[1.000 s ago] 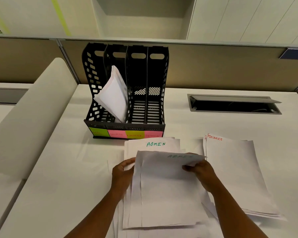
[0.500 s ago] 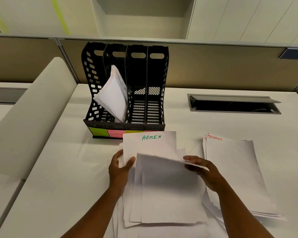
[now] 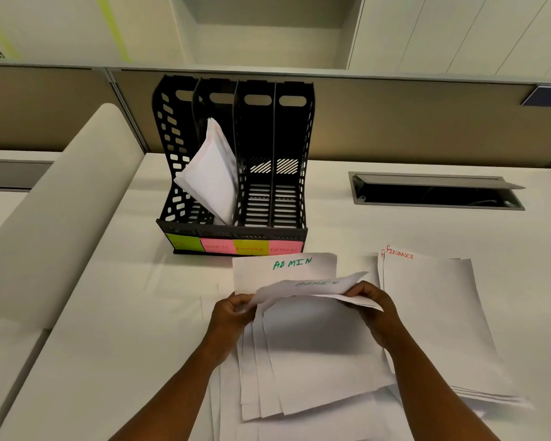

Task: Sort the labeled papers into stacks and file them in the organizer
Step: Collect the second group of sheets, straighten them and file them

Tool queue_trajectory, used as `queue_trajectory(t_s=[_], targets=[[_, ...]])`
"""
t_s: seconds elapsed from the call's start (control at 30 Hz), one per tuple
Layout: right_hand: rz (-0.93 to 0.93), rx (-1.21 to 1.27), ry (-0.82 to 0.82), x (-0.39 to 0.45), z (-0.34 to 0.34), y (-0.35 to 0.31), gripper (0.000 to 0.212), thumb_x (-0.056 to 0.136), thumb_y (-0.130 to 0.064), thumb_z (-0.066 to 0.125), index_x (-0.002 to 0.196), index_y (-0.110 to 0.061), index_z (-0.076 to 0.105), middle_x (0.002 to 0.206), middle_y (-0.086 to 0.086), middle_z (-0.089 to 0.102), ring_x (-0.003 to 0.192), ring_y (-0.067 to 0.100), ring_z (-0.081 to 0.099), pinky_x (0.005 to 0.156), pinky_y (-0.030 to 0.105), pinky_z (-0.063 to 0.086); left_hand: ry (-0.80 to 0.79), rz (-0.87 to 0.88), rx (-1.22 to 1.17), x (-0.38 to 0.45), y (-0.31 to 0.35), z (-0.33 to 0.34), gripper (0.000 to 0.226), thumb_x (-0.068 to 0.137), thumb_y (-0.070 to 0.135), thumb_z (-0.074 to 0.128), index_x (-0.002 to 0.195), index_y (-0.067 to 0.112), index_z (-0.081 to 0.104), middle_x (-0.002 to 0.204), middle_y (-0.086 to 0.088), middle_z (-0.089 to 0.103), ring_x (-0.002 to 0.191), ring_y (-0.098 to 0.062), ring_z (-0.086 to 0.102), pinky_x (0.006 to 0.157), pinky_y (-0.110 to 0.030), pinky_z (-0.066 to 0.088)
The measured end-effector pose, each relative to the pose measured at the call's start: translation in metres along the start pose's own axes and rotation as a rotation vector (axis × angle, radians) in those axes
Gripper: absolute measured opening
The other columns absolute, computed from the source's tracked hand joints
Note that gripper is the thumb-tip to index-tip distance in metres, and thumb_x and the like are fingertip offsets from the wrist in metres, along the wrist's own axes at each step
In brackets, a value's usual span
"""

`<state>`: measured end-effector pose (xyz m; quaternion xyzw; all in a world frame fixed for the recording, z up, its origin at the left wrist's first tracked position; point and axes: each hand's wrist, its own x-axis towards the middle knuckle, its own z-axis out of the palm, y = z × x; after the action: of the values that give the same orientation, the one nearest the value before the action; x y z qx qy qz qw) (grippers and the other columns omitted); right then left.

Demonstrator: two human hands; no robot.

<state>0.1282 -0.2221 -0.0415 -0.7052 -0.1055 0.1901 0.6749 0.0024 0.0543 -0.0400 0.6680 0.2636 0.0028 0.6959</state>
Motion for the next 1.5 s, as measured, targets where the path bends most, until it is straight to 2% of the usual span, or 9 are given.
queue_trajectory(t_s=[0.17,0.33,0.5,0.7,0.9,1.07,1.2,1.37,1.5], targets=[[0.092,0.085,-0.015,0.000,-0.004,0.000,0.061,0.053,-0.049,0.087,0.079,-0.002,0.057,0.082,0.008,0.070,0.093,0.031,0.068,0.088,0.038,0.053,0.037,0.011,-0.036,-0.004,0.007,-0.001,0.066,0.060,0.073,0.070,0.113,0.034,0.063,0.120,0.016,0.062,0.112,-0.001,0.054,0.092,-0.020,0.040],[0.190,0.123,0.012,-0.001,-0.001,-0.005,0.033,0.073,-0.021,0.079,0.094,-0.005,0.061,0.081,0.006,0.067,0.092,0.029,0.068,0.078,0.024,0.053,-0.027,0.046,-0.034,-0.009,0.008,0.007,0.105,0.040,0.097,0.053,0.123,0.033,0.056,0.130,0.012,0.056,0.121,-0.005,0.049,0.101,-0.033,0.032],[0.296,-0.013,0.084,0.003,0.012,-0.009,0.048,0.074,-0.023,0.081,0.117,-0.021,0.061,0.108,0.001,0.070,0.100,0.023,0.064,0.084,0.036,0.053,-0.186,0.090,-0.042,-0.015,0.017,0.023,0.103,0.048,0.081,0.071,0.133,0.026,0.051,0.125,0.005,0.066,0.117,-0.010,0.061,0.092,-0.026,0.051],[0.323,-0.025,0.191,0.001,0.004,-0.018,0.059,0.064,-0.033,0.087,0.113,-0.018,0.059,0.103,0.003,0.073,0.092,0.027,0.070,0.084,0.047,0.056,-0.038,0.135,-0.033,-0.014,0.041,0.058,0.036,0.081,0.019,0.077,0.109,0.031,0.059,0.106,0.005,0.070,0.098,-0.019,0.070,0.073,-0.024,0.059],[0.344,0.023,0.042,-0.007,-0.017,-0.022,0.065,0.060,-0.042,0.086,0.117,-0.021,0.064,0.111,0.005,0.072,0.100,0.027,0.068,0.090,0.044,0.053,0.011,0.064,-0.240,-0.001,0.053,0.067,0.046,0.084,0.027,0.074,0.126,0.021,0.057,0.116,0.000,0.070,0.104,-0.017,0.069,0.089,-0.034,0.057],[0.322,0.012,0.285,-0.006,-0.047,-0.034,0.014,0.084,-0.022,0.071,0.097,-0.027,0.068,0.099,0.006,0.069,0.083,0.023,0.060,0.075,0.036,0.048,0.255,-0.069,-0.226,0.015,0.042,0.056,0.040,0.093,0.029,0.062,0.129,0.021,0.047,0.118,-0.005,0.063,0.100,-0.018,0.064,0.079,-0.028,0.054],[0.351,0.068,0.389,-0.009,-0.068,-0.039,0.013,0.089,-0.012,0.064,0.093,-0.024,0.065,0.095,0.005,0.067,0.079,0.022,0.061,0.076,0.034,0.051,0.460,-0.243,0.025,0.018,0.017,0.033,0.038,0.091,0.024,0.064,0.126,0.019,0.051,0.120,-0.007,0.063,0.091,-0.019,0.060,0.071,-0.027,0.050],[0.432,0.148,0.462,-0.015,-0.078,-0.029,0.021,0.089,-0.012,0.063,0.109,-0.018,0.064,0.103,0.007,0.067,0.083,0.023,0.062,0.076,0.034,0.051,0.388,-0.297,0.295,0.013,0.003,0.028,0.051,0.084,0.026,0.071,0.129,0.016,0.050,0.129,-0.007,0.061,0.113,-0.026,0.059,0.090,-0.034,0.049],[0.484,0.153,0.476,-0.020,-0.076,-0.024,0.024,0.090,-0.012,0.060,0.113,-0.016,0.061,0.100,0.006,0.065,0.081,0.022,0.060,0.066,0.032,0.047,0.261,-0.308,0.437,0.013,0.007,0.029,0.053,0.079,0.030,0.073,0.127,0.018,0.054,0.123,-0.001,0.063,0.102,-0.021,0.061,0.080,-0.026,0.051]])
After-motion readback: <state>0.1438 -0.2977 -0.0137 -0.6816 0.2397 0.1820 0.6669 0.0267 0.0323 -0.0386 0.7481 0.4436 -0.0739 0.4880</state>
